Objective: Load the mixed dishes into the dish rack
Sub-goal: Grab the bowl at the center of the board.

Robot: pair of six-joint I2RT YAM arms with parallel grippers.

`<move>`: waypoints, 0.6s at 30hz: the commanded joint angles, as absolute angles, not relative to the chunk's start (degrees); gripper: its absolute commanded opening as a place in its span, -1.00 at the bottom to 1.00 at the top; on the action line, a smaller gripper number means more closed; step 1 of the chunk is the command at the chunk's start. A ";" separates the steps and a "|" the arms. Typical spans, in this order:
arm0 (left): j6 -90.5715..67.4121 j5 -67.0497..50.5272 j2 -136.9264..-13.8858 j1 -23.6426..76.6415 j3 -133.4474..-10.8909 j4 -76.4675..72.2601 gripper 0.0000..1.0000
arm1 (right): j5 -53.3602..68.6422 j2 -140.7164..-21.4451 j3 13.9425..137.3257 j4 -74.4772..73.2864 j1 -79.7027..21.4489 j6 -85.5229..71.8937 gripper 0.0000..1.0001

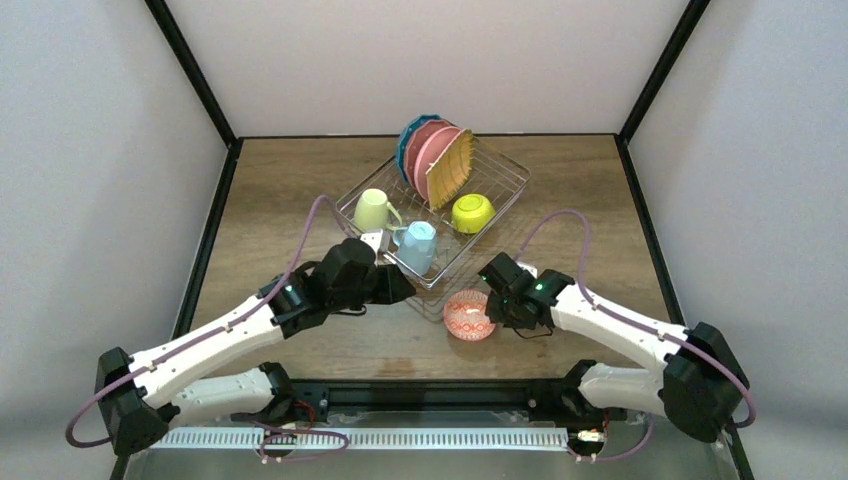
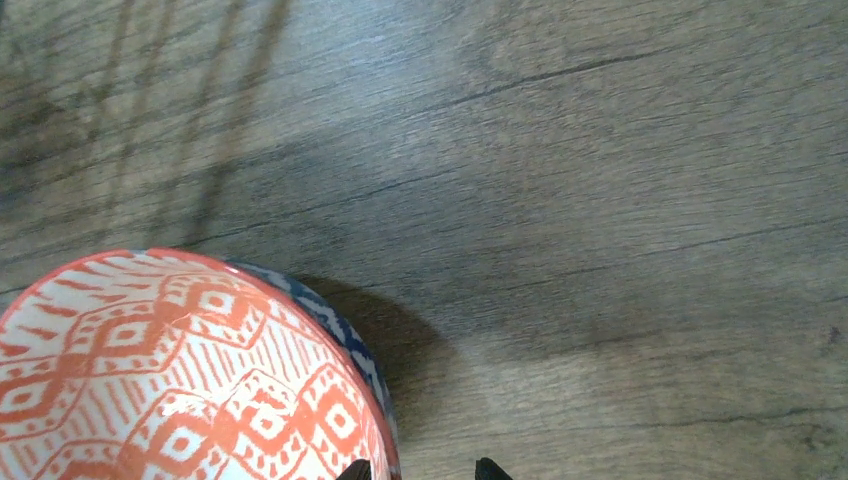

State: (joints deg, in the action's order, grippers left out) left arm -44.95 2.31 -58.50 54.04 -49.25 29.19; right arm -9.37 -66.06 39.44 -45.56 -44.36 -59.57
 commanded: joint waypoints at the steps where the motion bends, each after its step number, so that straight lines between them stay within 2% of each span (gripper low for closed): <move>1: -44.79 1.59 -59.85 54.32 -48.78 28.09 0.91 | -9.30 -68.27 37.83 -41.01 -44.74 -60.79 0.17; 4: -44.21 1.58 -60.59 54.32 -48.77 28.21 0.91 | -9.39 -70.22 37.81 -39.38 -44.77 -60.63 0.14; 7: -43.83 1.54 -61.06 54.32 -49.14 28.38 0.91 | -9.05 -71.69 37.18 -37.56 -44.75 -61.18 0.00; 16: -43.07 2.46 -60.28 54.32 -50.33 30.47 0.91 | -8.22 -72.28 34.99 -35.69 -44.74 -63.01 -0.97; 18: -43.23 2.46 -59.68 54.34 -50.44 30.71 0.91 | -8.21 -71.31 35.11 -36.27 -44.74 -63.22 -0.99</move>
State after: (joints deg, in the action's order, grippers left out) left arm -43.90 2.31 -60.97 54.04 -49.28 29.39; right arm -6.81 -71.79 36.51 -35.16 -44.45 -62.02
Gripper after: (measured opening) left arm 0.953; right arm 0.045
